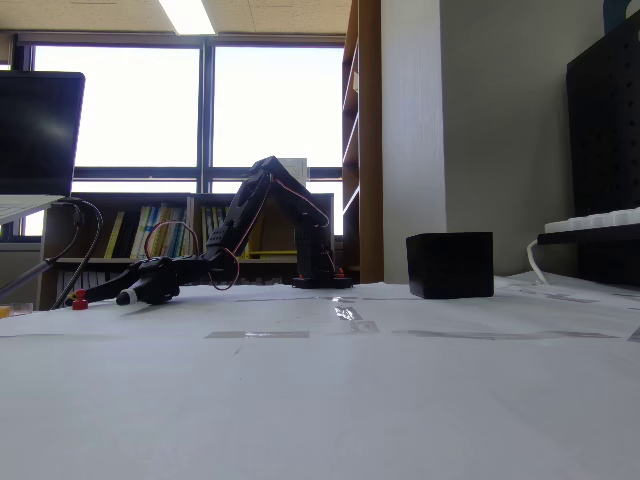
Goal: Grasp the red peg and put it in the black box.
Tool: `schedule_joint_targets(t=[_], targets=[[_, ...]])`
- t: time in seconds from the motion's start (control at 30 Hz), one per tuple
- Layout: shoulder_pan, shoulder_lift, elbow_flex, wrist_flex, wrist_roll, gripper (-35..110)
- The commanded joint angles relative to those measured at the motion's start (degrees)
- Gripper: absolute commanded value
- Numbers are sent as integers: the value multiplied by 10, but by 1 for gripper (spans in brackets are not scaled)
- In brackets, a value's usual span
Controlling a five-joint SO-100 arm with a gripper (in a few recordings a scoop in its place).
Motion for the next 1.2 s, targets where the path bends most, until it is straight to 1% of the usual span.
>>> schedule_joint_targets(t=[0.0,0.3,0.83,0.97,1.07,1.17], targets=[[-4,-11,0,21,-4,51],[-9,8,33,21,-1,51],[-16,8,32,21,4,50],[-12,8,30,21,4,45],[-12,8,29,21,3,37],[-13,9,30,21,4,24]])
